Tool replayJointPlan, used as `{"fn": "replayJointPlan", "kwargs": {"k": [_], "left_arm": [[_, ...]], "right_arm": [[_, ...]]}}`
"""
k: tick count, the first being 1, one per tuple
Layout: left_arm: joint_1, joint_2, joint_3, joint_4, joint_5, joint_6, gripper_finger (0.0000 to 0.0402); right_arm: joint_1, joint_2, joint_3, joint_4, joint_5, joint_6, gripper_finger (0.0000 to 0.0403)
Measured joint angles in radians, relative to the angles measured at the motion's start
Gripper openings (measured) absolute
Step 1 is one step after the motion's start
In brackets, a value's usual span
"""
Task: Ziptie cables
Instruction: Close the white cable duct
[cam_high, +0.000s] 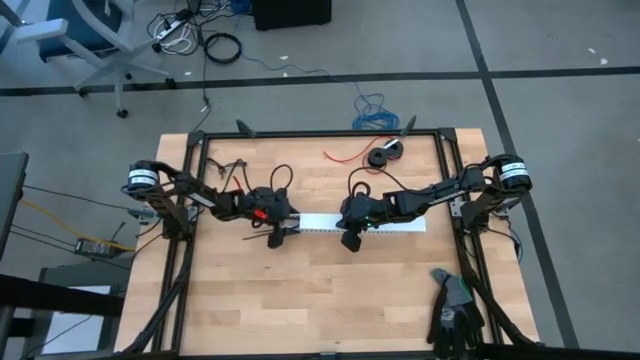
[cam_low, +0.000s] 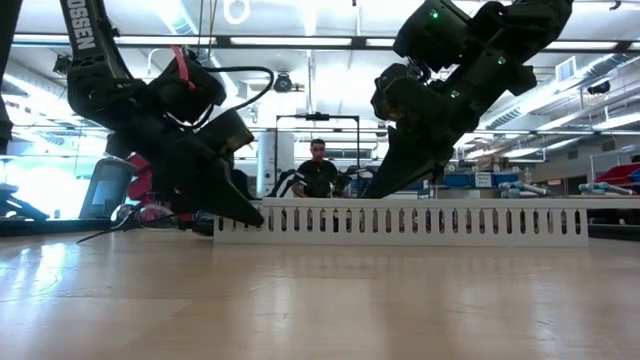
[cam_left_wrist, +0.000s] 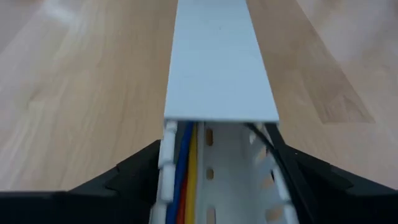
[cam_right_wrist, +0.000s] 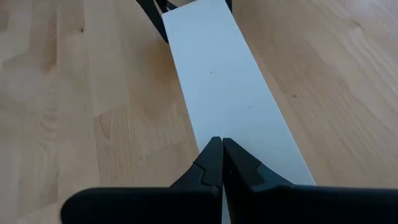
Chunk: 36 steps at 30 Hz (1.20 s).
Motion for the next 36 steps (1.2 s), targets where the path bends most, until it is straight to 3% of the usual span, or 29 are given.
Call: {"fn": "replayJointPlan", "kwargs": {"k": [11, 22, 36], "left_arm": [[0.000, -0.114, -0.079, -0.055, 0.001, -0.023, 0.0288], [-0.001, -0.057, -0.087, 0.013, -0.011, -0.024, 0.0284], [-0.001, -0.057, -0.087, 0.031, -0.013, -0.022, 0.0236]], "right_arm": [[0.000, 0.000, 0.000, 0.000, 0.004, 0.000, 0.0000], [0.000, 0.000, -0.001, 0.005, 0.006, 0.001, 0.0000], [0.000, 0.000, -0.002, 0.012, 0.007, 0.002, 0.0000]]}}
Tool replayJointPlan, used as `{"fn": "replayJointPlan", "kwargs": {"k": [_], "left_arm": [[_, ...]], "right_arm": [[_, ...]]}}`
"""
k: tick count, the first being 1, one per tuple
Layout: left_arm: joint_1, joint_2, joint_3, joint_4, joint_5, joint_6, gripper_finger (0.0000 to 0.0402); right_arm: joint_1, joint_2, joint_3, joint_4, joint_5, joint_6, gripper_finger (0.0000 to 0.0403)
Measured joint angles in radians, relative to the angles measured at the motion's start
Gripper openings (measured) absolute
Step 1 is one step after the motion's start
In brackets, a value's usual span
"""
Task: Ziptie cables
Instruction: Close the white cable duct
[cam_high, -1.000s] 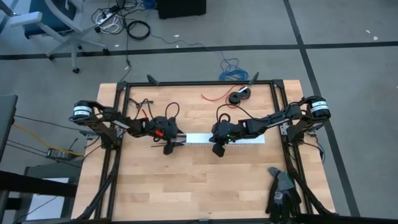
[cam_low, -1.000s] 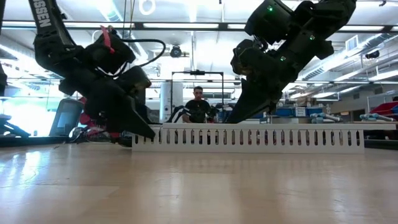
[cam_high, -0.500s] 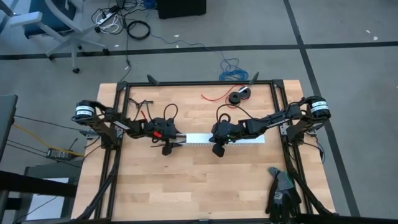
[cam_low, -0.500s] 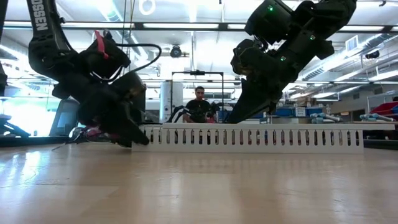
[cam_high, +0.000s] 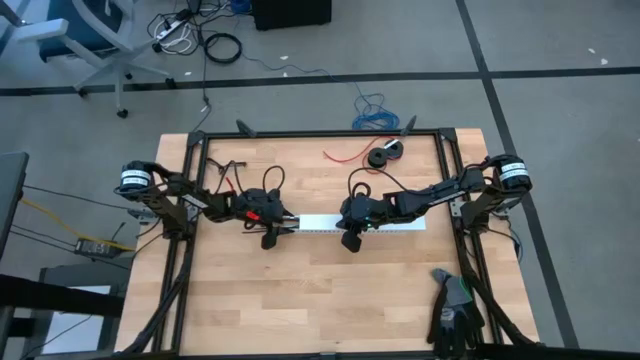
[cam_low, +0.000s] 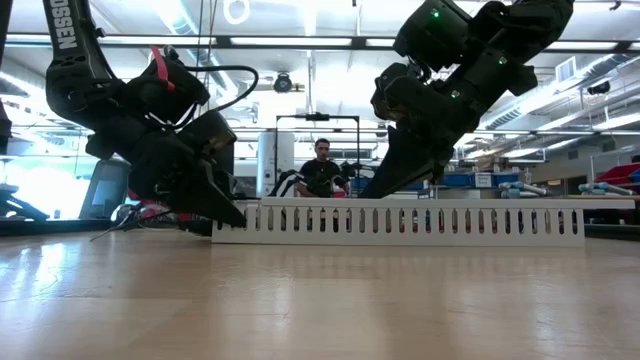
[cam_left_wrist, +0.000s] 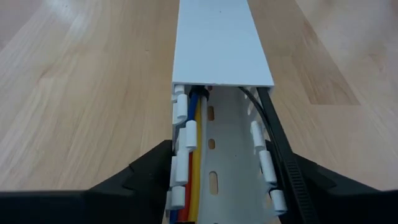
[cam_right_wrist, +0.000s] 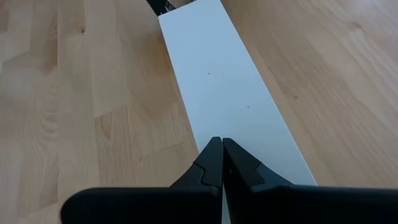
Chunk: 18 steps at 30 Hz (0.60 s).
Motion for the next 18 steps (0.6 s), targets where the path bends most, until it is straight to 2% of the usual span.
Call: {"fn": "replayJointPlan", "kwargs": {"k": [5, 9, 14, 18], "left_arm": [[0.000, 0.000, 0.000, -0.001, 0.000, -0.004, 0.0237], [0.000, 0.000, 0.002, -0.002, -0.001, -0.009, 0.0237], [0.000, 0.000, 0.002, -0.003, -0.001, -0.009, 0.0237], [0.000, 0.000, 0.002, -0.003, -0.001, -0.009, 0.0237]], "right_arm": [[0.008, -0.024, -0.002, 0.015, 0.006, -0.029, 0.0000], [0.037, -0.119, -0.005, -0.028, 0.071, -0.058, 0.0000], [0.075, -0.232, -0.002, -0.225, 0.109, 0.011, 0.0000], [0.101, -0.260, -0.002, -0.419, 0.173, 0.121, 0.0000]]}}
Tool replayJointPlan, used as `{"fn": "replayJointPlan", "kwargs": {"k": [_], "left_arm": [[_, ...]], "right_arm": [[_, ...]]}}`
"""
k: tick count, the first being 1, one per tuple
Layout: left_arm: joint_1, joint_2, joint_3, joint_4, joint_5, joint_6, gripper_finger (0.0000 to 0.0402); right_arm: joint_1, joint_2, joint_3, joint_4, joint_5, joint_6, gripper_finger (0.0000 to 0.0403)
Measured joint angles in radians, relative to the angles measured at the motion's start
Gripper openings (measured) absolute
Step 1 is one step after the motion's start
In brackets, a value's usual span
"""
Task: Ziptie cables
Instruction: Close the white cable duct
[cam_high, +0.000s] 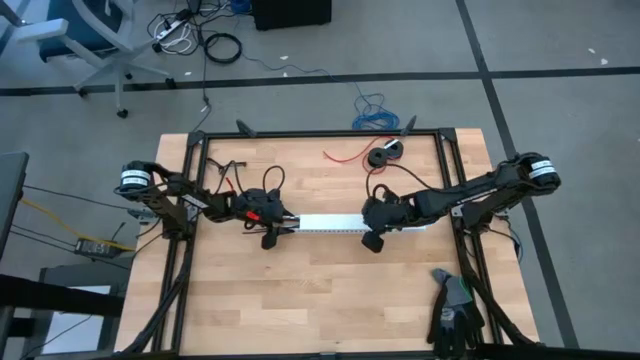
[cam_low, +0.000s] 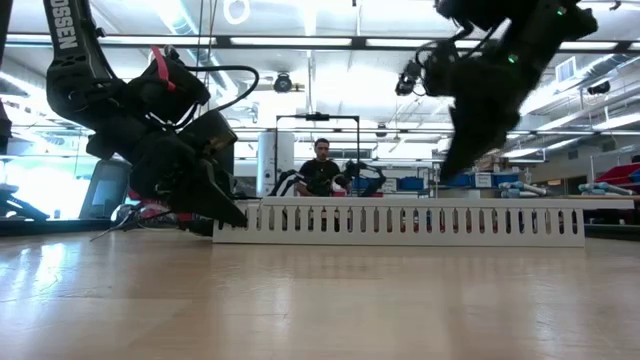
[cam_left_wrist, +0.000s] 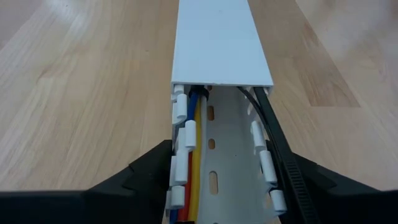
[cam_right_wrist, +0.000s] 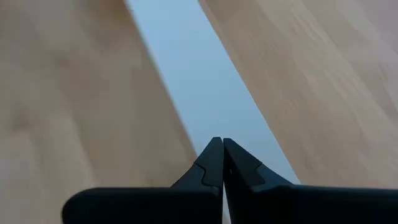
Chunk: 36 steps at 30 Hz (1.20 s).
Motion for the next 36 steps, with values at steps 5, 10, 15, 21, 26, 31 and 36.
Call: {"fn": "replayJointPlan", "kwargs": {"k": [5, 10, 15, 21, 26, 31, 36], "left_arm": [[0.000, 0.000, 0.000, 0.001, 0.000, -0.001, 0.0237], [0.000, 0.000, -0.004, 0.011, 0.000, -0.001, 0.0237], [0.000, 0.000, -0.004, 0.011, -0.001, -0.001, 0.0237], [0.000, 0.002, -0.004, 0.023, -0.002, -0.044, 0.0237], [-0.001, 0.005, -0.004, 0.040, -0.014, -0.029, 0.0246], [-0.001, 0.003, -0.003, 0.024, -0.018, -0.032, 0.0270], [0.000, 0.003, -0.003, 0.018, -0.021, -0.049, 0.0294]], "right_arm": [[0.004, 0.030, -0.009, 0.000, 0.000, 0.061, 0.0000], [-0.040, 0.147, -0.012, 0.185, -0.047, 0.016, 0.0000], [-0.081, 0.251, -0.010, 0.415, -0.093, -0.074, 0.0000], [-0.089, 0.260, -0.010, 0.448, -0.100, -0.097, 0.0000], [-0.089, 0.260, -0.010, 0.440, -0.100, -0.104, 0.0000], [-0.089, 0.261, -0.010, 0.438, -0.101, -0.103, 0.0000], [-0.089, 0.261, -0.010, 0.436, -0.101, -0.103, 0.0000]]}}
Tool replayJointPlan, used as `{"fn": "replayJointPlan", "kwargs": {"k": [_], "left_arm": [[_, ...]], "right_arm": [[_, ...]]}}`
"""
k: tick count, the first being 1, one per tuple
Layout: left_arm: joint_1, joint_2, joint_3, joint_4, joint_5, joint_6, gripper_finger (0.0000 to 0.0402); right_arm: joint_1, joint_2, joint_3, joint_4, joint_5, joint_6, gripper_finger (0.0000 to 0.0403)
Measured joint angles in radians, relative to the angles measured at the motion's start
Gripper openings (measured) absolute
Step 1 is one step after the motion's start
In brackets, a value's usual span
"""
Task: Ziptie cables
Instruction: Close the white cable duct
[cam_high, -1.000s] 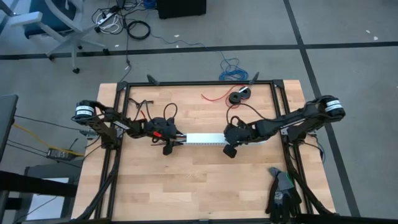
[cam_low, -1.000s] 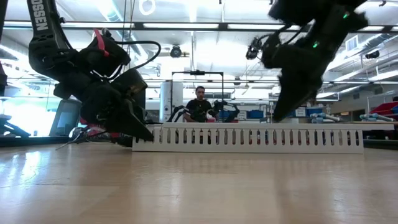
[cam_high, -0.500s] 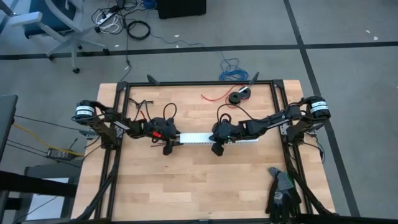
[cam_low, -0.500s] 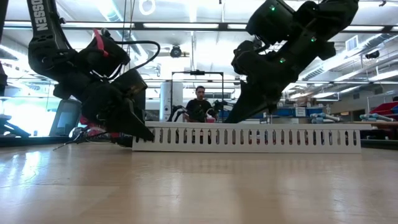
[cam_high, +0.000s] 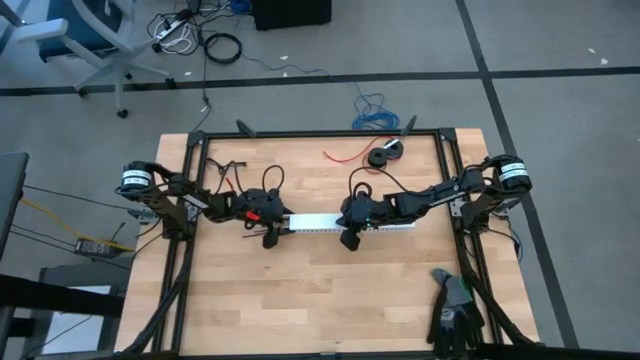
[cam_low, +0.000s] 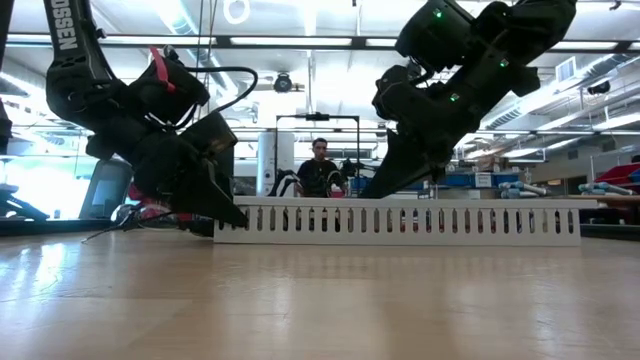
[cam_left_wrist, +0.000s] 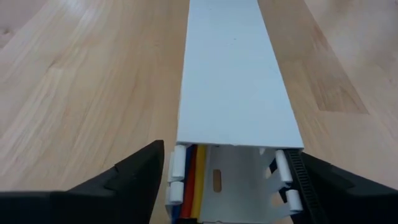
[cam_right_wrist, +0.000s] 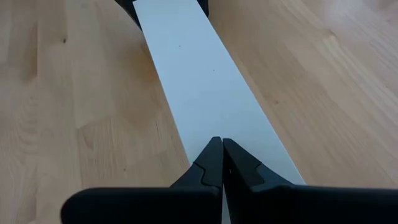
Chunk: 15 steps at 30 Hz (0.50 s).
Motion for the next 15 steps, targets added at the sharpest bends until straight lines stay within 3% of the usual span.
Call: {"fn": "replayJointPlan", "kwargs": {"k": [15], "left_arm": [[0.001, -0.068, -0.076, 0.030, 0.002, -0.007, 0.0298]], "right_arm": [[0.000, 0.001, -0.001, -0.003, -0.001, 0.003, 0.0000]]}}
